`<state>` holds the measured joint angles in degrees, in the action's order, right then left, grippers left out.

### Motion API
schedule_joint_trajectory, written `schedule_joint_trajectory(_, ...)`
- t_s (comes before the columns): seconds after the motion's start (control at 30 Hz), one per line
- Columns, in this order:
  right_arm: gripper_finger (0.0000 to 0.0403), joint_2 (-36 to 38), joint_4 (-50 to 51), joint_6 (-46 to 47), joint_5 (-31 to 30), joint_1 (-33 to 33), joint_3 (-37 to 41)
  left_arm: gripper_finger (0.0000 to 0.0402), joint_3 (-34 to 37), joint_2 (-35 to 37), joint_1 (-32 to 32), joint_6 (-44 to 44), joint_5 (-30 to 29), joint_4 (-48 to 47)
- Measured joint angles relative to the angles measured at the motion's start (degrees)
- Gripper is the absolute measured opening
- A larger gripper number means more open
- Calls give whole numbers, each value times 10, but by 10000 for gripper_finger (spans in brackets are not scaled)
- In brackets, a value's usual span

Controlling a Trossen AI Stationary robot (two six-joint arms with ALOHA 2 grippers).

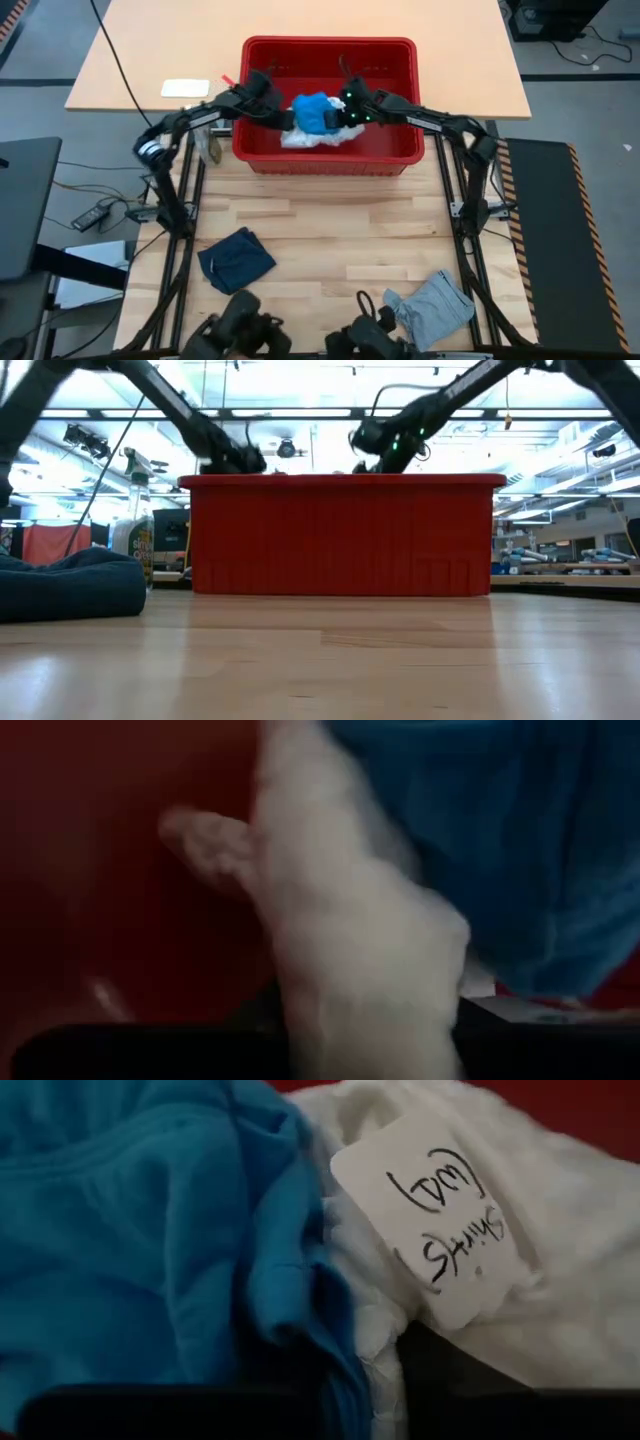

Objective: Fold laundry
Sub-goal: Put the stacked folded clothes into the red laundry bin, then put the folded dark blue shorts into the red laundry bin

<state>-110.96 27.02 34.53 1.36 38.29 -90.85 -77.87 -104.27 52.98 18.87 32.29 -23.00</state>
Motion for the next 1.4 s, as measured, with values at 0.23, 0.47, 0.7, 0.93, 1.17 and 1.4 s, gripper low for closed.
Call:
schedule_joint_trajectory(0.23,199,-34,33,1,-18,13,0,132,-5,-51,14,-22,-28,-8)
schedule_joint_trajectory(0.47,286,10,35,3,-18,13,0,158,-26,-6,13,-32,-37,-44)
schedule_joint_trajectory(0.7,297,92,71,-4,-27,14,0,160,-65,81,6,-51,-41,-63)
schedule_joint_trajectory(0.93,285,163,136,-44,-22,-18,0,160,-76,152,-34,-49,-113,-159)
schedule_joint_trajectory(1.17,279,210,250,-69,-31,-87,0,156,-77,217,-226,65,-308,-325)
schedule_joint_trajectory(1.4,278,233,275,-86,-34,-179,22,155,-65,218,-495,274,-473,-387)
